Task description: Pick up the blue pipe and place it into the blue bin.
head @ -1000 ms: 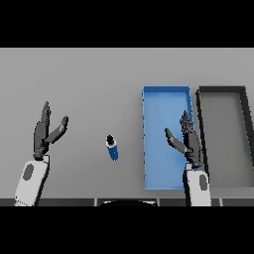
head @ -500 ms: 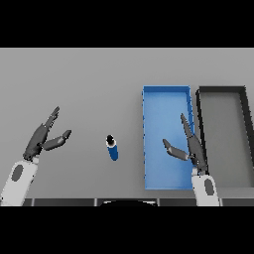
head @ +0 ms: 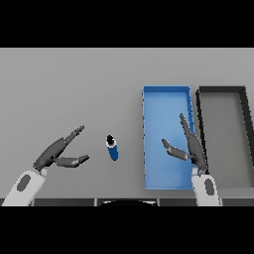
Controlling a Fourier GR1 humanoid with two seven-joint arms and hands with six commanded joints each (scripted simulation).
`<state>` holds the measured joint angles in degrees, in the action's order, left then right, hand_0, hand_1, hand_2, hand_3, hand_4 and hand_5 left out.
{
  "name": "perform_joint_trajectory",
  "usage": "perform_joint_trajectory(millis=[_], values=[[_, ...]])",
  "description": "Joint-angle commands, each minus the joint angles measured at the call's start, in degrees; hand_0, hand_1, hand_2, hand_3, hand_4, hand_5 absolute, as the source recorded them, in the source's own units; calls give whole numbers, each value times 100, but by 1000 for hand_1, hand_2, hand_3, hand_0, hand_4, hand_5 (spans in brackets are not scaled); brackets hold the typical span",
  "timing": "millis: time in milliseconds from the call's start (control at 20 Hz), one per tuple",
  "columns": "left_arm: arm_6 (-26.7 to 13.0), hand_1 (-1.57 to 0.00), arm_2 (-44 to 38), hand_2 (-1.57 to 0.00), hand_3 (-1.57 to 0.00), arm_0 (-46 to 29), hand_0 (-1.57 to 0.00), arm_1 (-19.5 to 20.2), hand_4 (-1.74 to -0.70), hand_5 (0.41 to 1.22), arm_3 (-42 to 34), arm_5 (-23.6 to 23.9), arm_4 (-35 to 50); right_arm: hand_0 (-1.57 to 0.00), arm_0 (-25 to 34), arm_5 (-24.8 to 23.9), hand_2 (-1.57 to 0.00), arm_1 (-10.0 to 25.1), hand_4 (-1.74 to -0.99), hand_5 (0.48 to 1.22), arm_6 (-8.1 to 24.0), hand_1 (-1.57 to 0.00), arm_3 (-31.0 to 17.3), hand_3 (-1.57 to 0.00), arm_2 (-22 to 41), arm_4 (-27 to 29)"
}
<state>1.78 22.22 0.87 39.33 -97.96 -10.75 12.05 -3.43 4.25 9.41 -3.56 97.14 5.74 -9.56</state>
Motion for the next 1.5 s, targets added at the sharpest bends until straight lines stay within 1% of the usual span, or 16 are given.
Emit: perform_joint_trajectory(millis=[0,150,250,300,350,400,750,800,900,1000,1150,1250,1300,1350,1400,1450], values=[[-156,1,145,1,1,-17,1,-43,-1031,496,-67,-50,-46,1,-36,-8,1,-26,-1229,576,5,1,-5,1,22,-18],[-332,1,501,1,1,48,1,-165,-1075,472,-198,-157,-289,1,-63,-14,1,-12,-1219,572,56,1,11,1,32,-55],[-273,1,708,1,1,55,1,-354,-1097,466,-92,-158,-518,1,-140,-16,1,20,-1213,571,-11,1,74,1,43,-91],[-324,1,799,1,1,95,1,-494,-1107,463,-123,-101,-579,1,-118,1,1,4,-1212,570,60,1,14,1,34,-65],[-289,1,882,1,1,137,1,-623,-1123,470,-61,-100,-633,1,-107,23,1,45,-1210,570,87,1,107,1,15,-35],[-163,1,915,1,1,150,1,-704,-1141,479,-19,-84,-679,1,-97,28,1,33,-1209,567,73,1,26,1,4,-22],[-144,1,1081,1,1,635,1,-1631,-1126,491,855,139,-889,1,-193,20,1,-61,-1207,551,20,1,140,1,36,17],[-163,1,1090,1,1,706,1,-1785,-1130,493,958,160,-866,1,-136,10,1,-55,-1203,551,99,1,161,1,32,14],[-2,1,1028,1,1,720,1,-1917,-1138,497,1221,193,-840,1,-163,36,1,-29,-1202,549,98,1,91,1,-26,77],[66,1,1056,1,1,871,1,-2079,-1104,497,1577,371,-1103,1,-236,40,1,-40,-1200,547,21,1,92,1,-6,60],[367,1,1075,-51,-16,910,1,-2374,-1117,543,1752,341,-1000,1,-176,7,1,-16,-1192,549,1,1,-45,1,-40,10],[289,-44,1039,-166,-108,972,1,-2575,-1176,601,1865,244,-788,1,-188,-6,1,-37,-1186,554,-32,1,72,1,3,-18],[311,-118,985,-269,-202,994,1,-2631,-1217,635,1867,203,-664,1,-150,-8,1,-23,-1188,556,38,1,23,1,-15,-20],[400,-248,948,-417,-345,965,-39,-2651,-1268,675,1852,158,-561,1,-169,27,1,-28,-1196,560,2,1,33,1,-37,54],[422,-411,936,-578,-590,928,-179,-2725,-1301,784,1895,129,-475,1,-177,31,1,-38,-1192,560,37,1,47,1,-19,49],[344,-642,910,-777,-777,964,-418,-2793,-1383,872,1882,153,-412,1,-136,29,1,-6,-1191,561,13,1,-12,1,-55,48]])
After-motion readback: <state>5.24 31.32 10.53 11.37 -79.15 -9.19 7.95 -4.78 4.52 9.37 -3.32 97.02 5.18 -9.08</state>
